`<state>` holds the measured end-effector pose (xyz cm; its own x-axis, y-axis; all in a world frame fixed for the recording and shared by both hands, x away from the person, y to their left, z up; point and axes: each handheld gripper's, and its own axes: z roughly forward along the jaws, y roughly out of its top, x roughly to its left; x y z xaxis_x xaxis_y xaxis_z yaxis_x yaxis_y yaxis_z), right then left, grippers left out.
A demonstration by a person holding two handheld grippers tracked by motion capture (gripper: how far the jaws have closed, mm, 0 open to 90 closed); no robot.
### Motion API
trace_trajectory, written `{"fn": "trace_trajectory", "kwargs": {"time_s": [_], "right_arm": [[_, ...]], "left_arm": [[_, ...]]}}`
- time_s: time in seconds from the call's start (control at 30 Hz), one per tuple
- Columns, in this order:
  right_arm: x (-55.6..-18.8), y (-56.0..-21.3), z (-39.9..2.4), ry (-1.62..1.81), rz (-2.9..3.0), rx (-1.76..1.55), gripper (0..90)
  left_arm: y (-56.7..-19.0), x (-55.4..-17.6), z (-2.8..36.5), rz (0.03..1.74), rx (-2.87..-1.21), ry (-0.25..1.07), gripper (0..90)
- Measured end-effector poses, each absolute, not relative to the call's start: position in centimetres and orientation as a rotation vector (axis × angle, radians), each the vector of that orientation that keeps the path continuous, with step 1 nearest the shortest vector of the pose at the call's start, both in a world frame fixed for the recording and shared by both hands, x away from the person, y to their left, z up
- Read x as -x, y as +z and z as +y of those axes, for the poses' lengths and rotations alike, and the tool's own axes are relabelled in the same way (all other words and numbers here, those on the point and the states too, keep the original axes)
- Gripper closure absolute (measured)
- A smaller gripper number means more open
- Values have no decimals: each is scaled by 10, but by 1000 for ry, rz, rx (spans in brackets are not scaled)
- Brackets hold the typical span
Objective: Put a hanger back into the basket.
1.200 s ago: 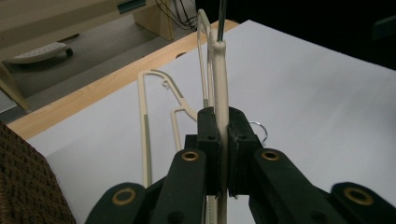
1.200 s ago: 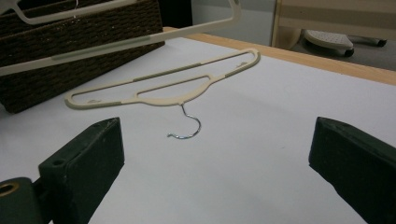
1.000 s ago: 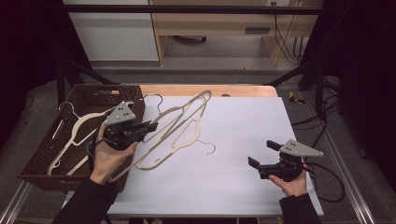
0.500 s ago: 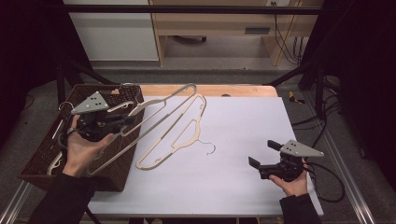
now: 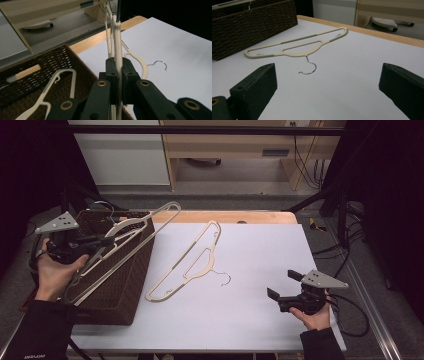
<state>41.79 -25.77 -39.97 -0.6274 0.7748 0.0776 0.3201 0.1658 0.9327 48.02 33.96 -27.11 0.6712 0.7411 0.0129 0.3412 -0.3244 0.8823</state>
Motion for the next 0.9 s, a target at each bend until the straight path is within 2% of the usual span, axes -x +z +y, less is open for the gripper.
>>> {"fn": "trace_trajectory", "kwargs": {"time_s": [0.57, 0.9], "right_arm": [[-419, -401, -255, 1442, 2039, -1042, 17], [-420, -402, -255, 1437, 2046, -1038, 17]], "left_arm": [[-293, -496, 408, 979, -1899, 540, 862], [-311, -501, 429, 1020, -1910, 522, 862]]}}
